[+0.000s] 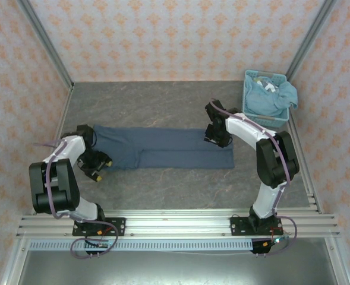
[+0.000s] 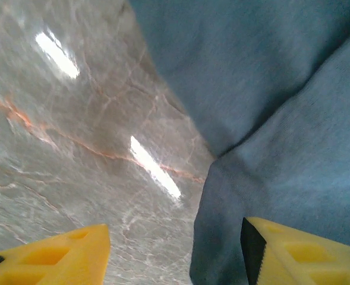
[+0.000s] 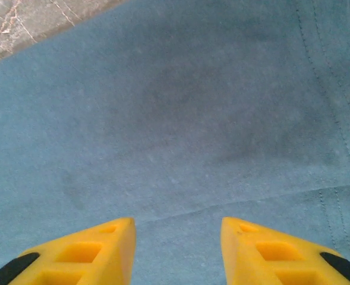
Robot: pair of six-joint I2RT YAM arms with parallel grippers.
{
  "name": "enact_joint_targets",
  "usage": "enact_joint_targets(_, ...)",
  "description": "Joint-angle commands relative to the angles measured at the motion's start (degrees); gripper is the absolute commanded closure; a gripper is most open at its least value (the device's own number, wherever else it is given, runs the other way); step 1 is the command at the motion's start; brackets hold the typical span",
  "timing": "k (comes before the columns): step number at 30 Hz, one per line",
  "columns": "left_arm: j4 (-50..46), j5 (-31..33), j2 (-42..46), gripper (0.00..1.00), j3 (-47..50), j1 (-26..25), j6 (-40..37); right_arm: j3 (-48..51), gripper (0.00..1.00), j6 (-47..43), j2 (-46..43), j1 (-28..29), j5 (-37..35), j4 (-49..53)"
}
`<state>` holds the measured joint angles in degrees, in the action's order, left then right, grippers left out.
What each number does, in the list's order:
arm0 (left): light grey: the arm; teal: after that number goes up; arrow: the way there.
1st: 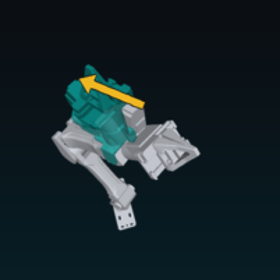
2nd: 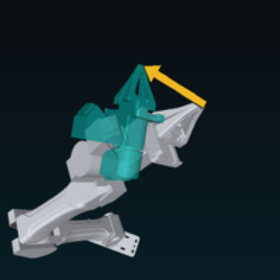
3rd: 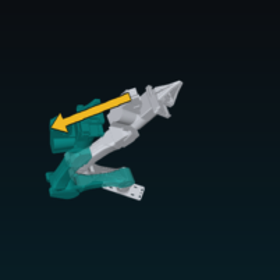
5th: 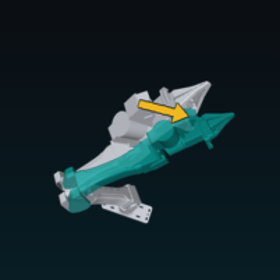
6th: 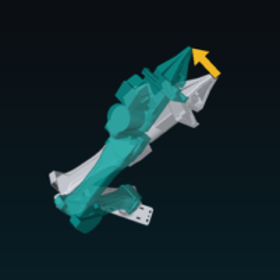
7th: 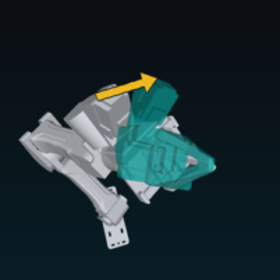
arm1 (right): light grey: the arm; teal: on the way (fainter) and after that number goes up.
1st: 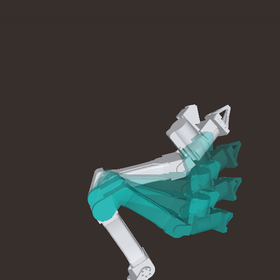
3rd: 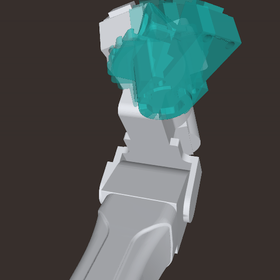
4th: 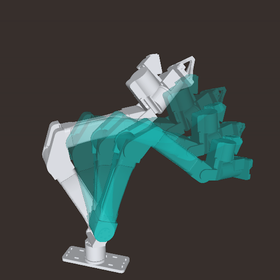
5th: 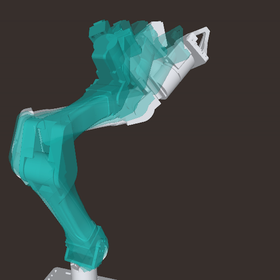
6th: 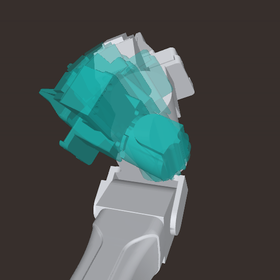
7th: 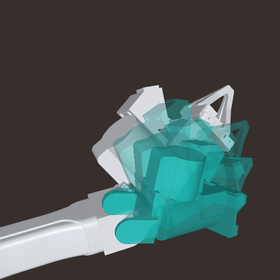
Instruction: Fold and stack the t-shirts
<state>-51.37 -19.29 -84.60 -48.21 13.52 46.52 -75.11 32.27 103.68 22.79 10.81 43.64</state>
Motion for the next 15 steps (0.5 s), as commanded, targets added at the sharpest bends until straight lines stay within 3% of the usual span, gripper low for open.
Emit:
enact_joint_targets(1, 5.32, -3.74, 1.19, 0.42, 1.97, -1.17, 6.19, 0.55, 0.58, -0.78, -2.86, -0.19, -0.24, -0.41)
enact_joint_targets(3, 5.10, -3.01, 1.18, 0.52, 1.82, -2.29, 7.26, 0.82, 0.58, -0.70, -2.95, -0.20, -0.25, -0.49)
enact_joint_targets(6, 2.98, 0.36, 3.80, 0.93, 1.62, -3.21, 7.79, 1.17, 0.59, -0.55, -3.21, -0.01, -0.52, -0.42)
enact_joint_targets(7, 2.26, 1.53, 5.52, 1.00, 1.92, -3.25, 7.99, 1.20, 0.59, -0.54, -3.38, 0.00, -0.57, -0.40)
enact_joint_targets(15, 1.59, 0.96, 14.40, 1.00, 9.01, -7.36, 10.07, 2.04, 0.60, -0.21, -3.86, 0.73, -0.74, -0.84)
